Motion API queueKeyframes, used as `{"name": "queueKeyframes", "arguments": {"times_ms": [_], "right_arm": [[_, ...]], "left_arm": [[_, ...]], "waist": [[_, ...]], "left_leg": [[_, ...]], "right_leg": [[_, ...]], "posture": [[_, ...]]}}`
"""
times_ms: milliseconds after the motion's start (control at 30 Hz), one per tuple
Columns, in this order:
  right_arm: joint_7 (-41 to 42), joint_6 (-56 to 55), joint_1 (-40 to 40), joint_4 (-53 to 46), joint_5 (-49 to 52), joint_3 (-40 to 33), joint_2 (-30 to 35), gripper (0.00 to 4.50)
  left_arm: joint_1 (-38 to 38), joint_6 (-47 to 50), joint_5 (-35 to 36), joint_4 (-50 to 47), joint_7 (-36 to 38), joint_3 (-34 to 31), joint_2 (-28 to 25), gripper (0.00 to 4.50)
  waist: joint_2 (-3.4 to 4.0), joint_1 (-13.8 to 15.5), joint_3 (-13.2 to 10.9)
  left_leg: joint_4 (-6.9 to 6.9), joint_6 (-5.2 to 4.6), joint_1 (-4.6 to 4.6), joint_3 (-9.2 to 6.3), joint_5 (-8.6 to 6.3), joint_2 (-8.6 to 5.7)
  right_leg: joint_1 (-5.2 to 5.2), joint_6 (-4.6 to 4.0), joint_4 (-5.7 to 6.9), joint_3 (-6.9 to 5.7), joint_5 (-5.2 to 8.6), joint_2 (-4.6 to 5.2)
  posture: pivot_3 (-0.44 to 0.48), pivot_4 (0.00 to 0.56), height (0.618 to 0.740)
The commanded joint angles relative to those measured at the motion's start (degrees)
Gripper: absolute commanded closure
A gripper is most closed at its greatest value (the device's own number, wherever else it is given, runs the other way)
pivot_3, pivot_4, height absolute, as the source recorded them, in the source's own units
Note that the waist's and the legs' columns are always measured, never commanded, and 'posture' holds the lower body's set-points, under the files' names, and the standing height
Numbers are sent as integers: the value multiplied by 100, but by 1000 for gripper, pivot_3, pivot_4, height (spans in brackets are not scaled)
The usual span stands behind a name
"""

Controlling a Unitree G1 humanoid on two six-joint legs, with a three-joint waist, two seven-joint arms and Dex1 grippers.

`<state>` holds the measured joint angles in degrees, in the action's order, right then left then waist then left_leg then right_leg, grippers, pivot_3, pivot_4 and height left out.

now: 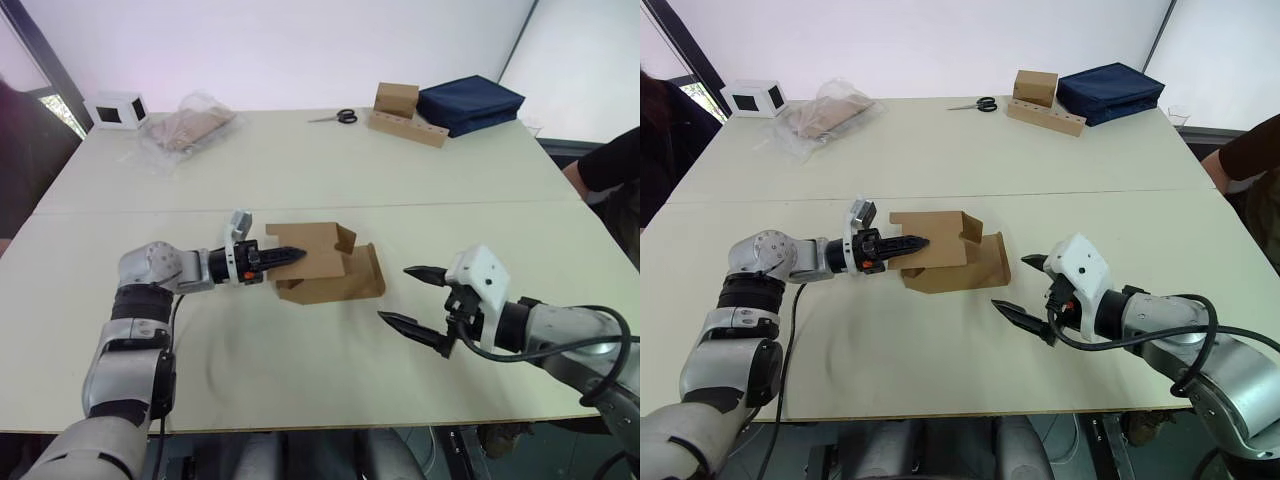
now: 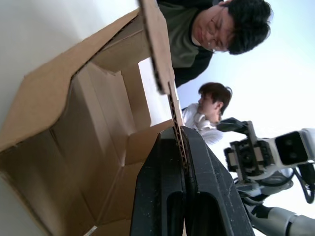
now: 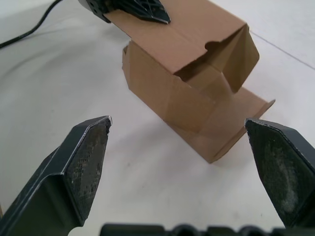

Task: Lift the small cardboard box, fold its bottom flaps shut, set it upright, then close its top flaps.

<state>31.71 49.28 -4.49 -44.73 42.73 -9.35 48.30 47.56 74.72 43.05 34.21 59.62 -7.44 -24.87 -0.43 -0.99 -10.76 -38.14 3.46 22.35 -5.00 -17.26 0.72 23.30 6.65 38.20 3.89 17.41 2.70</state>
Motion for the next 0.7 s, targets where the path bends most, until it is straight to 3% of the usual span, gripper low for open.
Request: {"name": "queueKeyframes", "arguments": {"times_ms": [33,200,367,667,700], "right_arm": [[-34,-217,-9,6,-24,-127,-160,0],[-334,-518,-191,404,61,-512,-731,0],[-783,-742,-847,1050,360,-976,-1303,0],[-1617,-601,-2705,2000,2140,-1440,-2114,0],[-1658,-620,-2863,2061,2220,-1429,-2129,258]], "left_arm": [[19,-159,45,-435,115,-40,-108,4474],[-159,-1430,-7,-1235,-57,-469,-5,4474],[12,-2229,-164,-1847,678,-166,-442,4474],[977,-3171,-501,-1588,1796,182,-1044,4474],[1053,-3228,-519,-1522,1887,186,-1073,4493]], "waist": [[0,0,0],[0,8,0],[-1,4,-1],[3,-20,-3],[3,-21,-3]], "left_leg": [[0,0,0,-1,0,0],[0,14,0,0,8,1],[2,22,0,2,12,1],[7,19,1,6,11,1],[7,19,2,7,11,1]], "right_leg": [[0,0,0,0,0,0],[0,0,0,0,0,2],[2,0,0,1,0,2],[5,-1,-1,1,-1,3],[7,-1,-1,2,-1,3]], "posture": [[0,150,740],[0,150,740],[0,150,740],[0,150,740],[0,150,740]]}}
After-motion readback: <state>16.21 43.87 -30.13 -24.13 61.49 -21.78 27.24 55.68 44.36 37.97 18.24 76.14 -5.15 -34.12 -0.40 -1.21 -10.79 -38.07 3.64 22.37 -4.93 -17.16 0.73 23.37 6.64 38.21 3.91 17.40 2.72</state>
